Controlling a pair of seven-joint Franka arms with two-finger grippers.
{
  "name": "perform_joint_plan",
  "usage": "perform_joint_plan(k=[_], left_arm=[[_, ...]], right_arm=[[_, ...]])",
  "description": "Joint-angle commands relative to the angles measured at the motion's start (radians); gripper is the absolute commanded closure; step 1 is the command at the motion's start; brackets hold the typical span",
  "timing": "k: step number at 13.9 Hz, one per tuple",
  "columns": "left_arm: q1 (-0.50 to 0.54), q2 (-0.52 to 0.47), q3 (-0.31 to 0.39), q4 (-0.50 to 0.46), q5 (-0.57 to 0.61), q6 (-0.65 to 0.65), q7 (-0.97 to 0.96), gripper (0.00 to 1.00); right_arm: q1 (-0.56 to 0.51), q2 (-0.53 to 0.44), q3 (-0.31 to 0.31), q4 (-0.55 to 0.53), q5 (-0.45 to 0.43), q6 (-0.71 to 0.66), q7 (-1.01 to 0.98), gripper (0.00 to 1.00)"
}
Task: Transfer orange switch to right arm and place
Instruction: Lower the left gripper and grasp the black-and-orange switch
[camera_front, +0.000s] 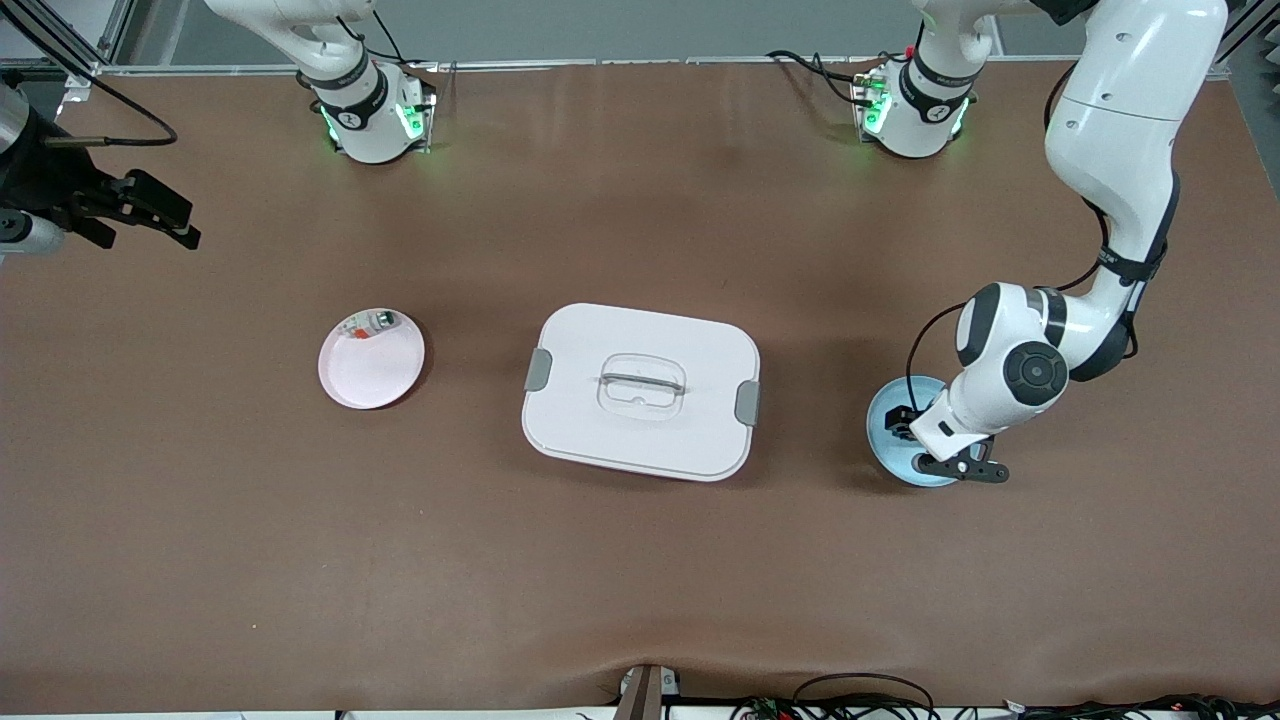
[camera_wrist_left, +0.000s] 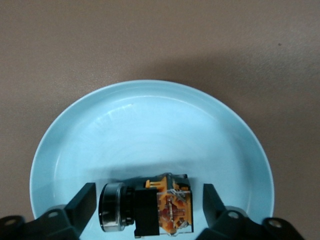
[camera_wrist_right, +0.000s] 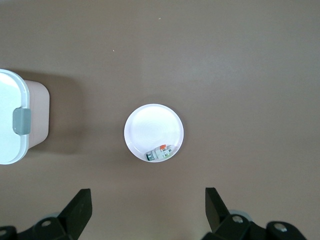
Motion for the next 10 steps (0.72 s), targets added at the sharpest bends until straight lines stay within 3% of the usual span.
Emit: perform_joint_plan(k=[1,3,7,9,10], left_arm=[[0.007,-0.004,-0.002,-0.016,0.025,0.018,0.003,0.15],[0.007,-0.005,-0.002,-0.017,0.025,0.017,-0.003,0.21],[0.01,-0.014,-0.003,-0.028,0.026,0.004,-0.009,0.23],[0.01,-0.018,-0.003,-0.028,0.026,0.004,-0.009,0.35],[0.01,-0.019,-0.003,-0.028,0.026,0.004,-0.009,0.48]], right_arm=[[-0.015,-0.018,0.009,-0.012,-0.006,0.007,-0.007,0.0],[-0.015,-0.018,0.01,-0.012,-0.006,0.007,-0.007,0.0],[-0.015,-0.018,0.01,-0.012,-0.006,0.007,-0.007,0.0],[-0.015,-0.018,0.01,-0.012,-0.006,0.007,-0.005,0.0],[-0.015,-0.018,0.01,-0.012,-0.006,0.007,-0.005,0.0]])
